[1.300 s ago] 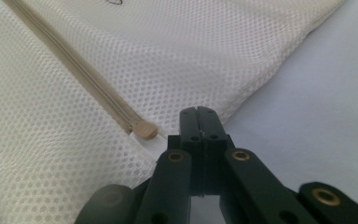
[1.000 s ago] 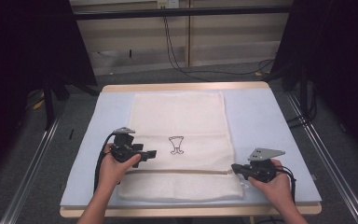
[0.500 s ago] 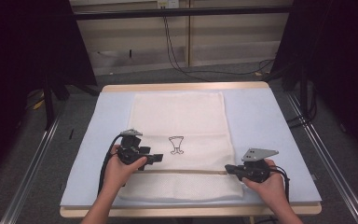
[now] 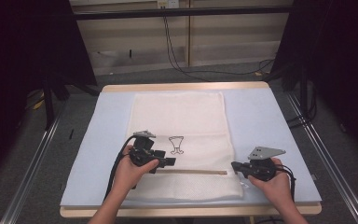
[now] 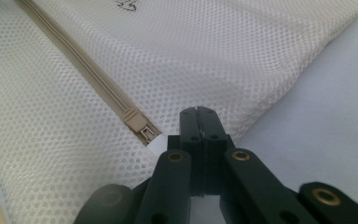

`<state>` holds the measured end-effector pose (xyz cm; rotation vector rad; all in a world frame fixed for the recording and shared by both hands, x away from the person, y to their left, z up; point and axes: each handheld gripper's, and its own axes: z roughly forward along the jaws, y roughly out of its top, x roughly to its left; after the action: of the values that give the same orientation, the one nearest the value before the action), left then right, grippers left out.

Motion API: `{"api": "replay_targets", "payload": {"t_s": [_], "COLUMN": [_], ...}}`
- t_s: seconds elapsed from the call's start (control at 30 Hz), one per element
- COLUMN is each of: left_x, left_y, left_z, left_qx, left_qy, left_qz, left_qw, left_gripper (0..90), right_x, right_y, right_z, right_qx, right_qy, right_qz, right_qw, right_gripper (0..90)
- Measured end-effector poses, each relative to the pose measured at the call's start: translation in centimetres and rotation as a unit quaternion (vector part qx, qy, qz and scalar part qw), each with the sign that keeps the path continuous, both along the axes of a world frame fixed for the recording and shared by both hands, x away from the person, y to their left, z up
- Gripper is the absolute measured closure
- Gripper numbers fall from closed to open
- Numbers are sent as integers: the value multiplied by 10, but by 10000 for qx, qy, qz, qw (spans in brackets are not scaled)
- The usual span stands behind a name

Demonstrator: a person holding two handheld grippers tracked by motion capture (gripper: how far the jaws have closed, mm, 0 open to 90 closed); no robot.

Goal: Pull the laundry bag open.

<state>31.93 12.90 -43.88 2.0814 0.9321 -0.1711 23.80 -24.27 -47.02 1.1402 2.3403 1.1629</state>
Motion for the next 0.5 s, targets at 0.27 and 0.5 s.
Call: {"api": "replay_targets", "payload": {"t_s": [0.27, 0.5], "left_x": [-4, -10], "left_y": [-19, -38], "left_z": [4, 5], "left_qx": [-145, -314], "left_qy": [362, 489], "left_qz": [-171, -377], "left_qw": [9991, 9976], "left_gripper": [471, 523], "right_x": [1, 2], "right_y": [-4, -4], "right_z": [-1, -4], "right_qx": [-101, -274], "right_qy": [-51, 22], "right_qz": [-198, -78], "right_qw": [9997, 9996], "right_gripper": [873, 900]}}
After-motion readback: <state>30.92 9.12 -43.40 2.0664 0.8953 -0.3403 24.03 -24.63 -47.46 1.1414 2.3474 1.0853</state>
